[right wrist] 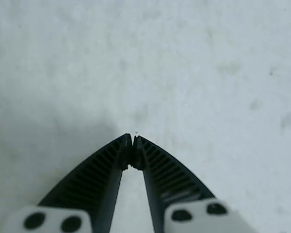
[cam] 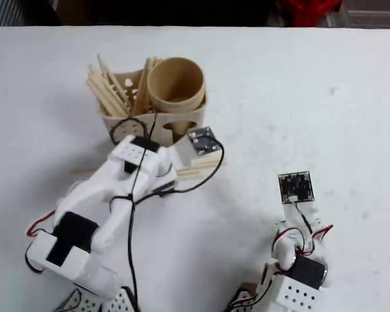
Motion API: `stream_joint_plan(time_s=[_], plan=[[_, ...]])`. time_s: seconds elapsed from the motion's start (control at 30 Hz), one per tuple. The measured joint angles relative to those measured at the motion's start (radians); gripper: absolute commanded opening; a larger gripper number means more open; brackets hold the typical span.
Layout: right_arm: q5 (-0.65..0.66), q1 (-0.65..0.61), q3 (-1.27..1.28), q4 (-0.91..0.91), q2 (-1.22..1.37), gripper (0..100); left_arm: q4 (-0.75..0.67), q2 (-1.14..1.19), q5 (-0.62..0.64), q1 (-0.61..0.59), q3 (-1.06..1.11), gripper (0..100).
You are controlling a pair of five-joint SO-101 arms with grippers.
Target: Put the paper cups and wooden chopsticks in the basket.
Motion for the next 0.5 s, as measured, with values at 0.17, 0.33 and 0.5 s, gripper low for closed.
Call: stream_joint_plan(time_s=[0.17, 0.33, 0.5], plan=[[0.0, 0.0, 0.0, 0.0, 0.0, 1.8, 0.02, 0.002, 0.0, 0.0, -0.006, 15], [0.0, 0.0, 0.0, 0.0, 0.0, 1.8, 0.078, 0.002, -0.041, 0.0, -0.002, 9], [0.0, 0.0, 0.0, 0.0, 0.0, 1.8, 0.14, 0.002, -0.058, 0.005, 0.002, 7]])
